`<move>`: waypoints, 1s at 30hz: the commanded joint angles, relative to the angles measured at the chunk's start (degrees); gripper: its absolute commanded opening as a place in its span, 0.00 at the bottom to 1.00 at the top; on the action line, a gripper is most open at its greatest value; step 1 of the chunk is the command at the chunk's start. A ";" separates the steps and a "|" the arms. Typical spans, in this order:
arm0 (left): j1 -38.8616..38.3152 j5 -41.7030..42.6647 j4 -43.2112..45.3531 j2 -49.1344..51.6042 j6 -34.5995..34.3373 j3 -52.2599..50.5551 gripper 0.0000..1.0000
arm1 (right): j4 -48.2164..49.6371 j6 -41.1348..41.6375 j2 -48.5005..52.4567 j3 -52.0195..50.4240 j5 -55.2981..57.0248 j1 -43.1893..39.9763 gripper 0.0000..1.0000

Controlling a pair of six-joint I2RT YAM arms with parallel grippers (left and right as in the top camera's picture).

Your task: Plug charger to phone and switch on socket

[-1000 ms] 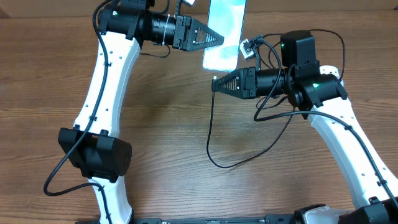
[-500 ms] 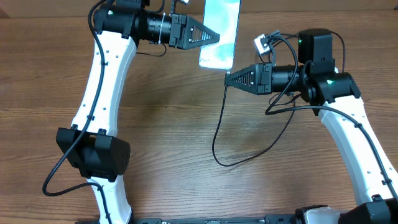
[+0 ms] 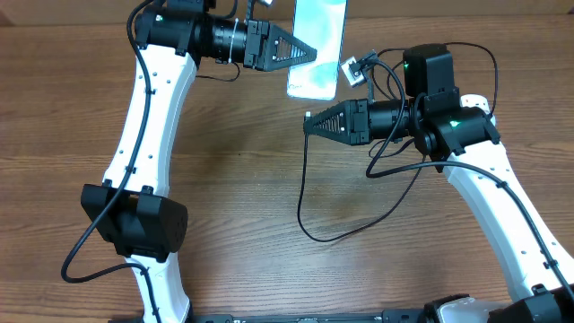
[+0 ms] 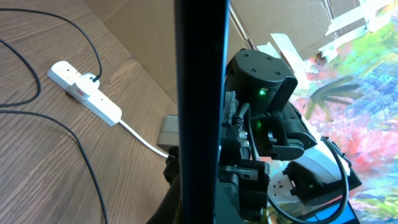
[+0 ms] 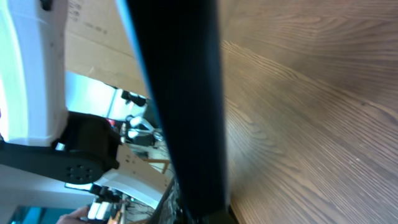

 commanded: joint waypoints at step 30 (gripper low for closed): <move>3.63 -15.34 -0.20 -0.46 -7.93 0.46 0.04 | -20.55 1.22 18.12 -13.68 48.43 2.56 0.04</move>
